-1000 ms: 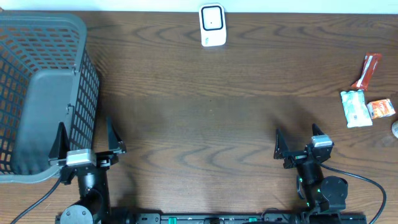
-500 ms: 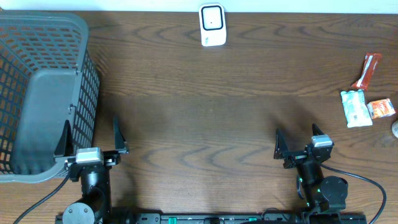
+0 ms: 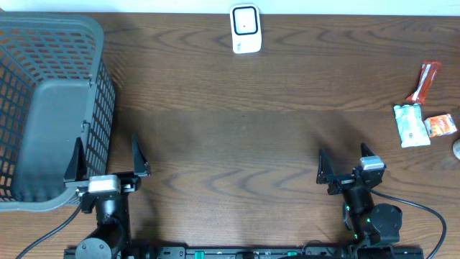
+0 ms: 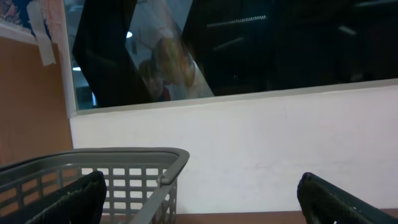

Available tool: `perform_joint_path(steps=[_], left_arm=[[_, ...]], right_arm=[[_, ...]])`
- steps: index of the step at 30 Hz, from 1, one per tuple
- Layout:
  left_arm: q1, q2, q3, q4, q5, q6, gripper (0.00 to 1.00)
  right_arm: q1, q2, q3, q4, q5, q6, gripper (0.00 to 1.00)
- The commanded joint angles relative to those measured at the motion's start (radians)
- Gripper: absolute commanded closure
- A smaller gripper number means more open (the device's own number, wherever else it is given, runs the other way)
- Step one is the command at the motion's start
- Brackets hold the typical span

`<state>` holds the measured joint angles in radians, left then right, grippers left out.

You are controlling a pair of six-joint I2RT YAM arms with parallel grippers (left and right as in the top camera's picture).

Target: Scan the item barcode

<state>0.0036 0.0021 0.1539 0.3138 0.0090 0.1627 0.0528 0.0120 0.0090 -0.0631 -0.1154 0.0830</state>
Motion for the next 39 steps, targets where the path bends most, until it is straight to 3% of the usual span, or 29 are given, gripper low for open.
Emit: perform_joint_path(steps=[1,8,11,17,25,39], left_arm=[[-0.002,0.0,-0.064,-0.063,-0.045,-0.129,0.02],[-0.019,0.0,-0.021,0.143,-0.039,-0.114,0.02],[-0.03,0.0,0.018,0.16,-0.034,-0.114,0.02],[-0.042,0.0,0.079,0.048,0.007,-0.115,0.02],[-0.048,0.0,0.054,-0.293,0.036,-0.224,0.02],[-0.082,0.0,-0.138,-0.306,-0.049,-0.237,0.02]], right_arm=[[0.007,-0.005,-0.003,-0.001,0.005,-0.01,0.01],[0.007,-0.005,-0.003,-0.001,0.005,-0.01,0.01],[0.007,-0.005,-0.003,-0.001,0.005,-0.01,0.01],[0.007,-0.005,-0.003,-0.001,0.005,-0.01,0.01],[0.007,-0.005,-0.003,-0.001,0.005,-0.01,0.01],[0.007,-0.005,-0.003,-0.001,0.005,-0.01,0.01]])
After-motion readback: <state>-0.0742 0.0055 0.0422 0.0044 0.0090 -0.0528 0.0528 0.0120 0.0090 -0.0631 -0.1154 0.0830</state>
